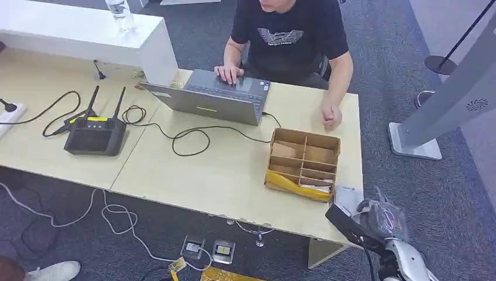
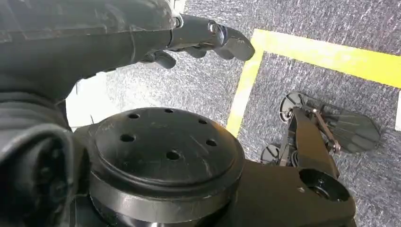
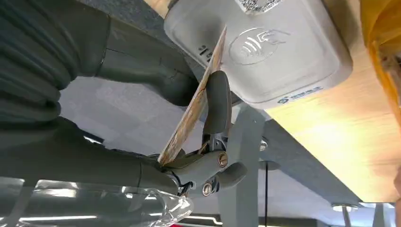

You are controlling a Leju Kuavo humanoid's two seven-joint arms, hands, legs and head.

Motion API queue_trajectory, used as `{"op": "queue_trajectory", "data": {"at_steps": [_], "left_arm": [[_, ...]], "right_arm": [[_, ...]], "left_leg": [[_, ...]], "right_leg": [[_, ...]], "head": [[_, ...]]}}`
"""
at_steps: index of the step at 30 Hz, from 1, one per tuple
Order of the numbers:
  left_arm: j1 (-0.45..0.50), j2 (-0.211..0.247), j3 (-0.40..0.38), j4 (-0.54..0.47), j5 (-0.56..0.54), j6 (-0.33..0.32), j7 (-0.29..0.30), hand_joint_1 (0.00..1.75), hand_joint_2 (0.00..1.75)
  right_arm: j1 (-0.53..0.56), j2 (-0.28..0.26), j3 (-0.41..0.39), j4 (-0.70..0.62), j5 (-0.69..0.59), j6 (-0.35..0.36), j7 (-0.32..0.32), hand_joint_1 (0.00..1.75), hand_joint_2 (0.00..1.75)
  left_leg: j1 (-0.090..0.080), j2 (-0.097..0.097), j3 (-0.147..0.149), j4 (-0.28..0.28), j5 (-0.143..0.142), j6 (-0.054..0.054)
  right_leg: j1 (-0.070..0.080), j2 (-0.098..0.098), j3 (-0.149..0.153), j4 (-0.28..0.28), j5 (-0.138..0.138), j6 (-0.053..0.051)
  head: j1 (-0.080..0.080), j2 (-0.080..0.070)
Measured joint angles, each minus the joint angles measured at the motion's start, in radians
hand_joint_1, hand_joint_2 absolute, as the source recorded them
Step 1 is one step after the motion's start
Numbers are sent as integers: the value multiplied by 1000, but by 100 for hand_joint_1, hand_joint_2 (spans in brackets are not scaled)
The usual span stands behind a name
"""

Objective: Pass the card to the sensor for recognition and then transmit it.

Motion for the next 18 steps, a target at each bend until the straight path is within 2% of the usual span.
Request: {"op": "queue_trajectory", "data": {"at_steps": [18], "left_arm": [[0,2,0,0,2,-5,0,0,0]], "right_arm": [[6,9,0,29,-11,-16,-32,175,175]], "left_leg": [[0,3,2,0,0,0]], "right_leg": [[0,4,1,0,1,0]], "head": [[0,0]]}}
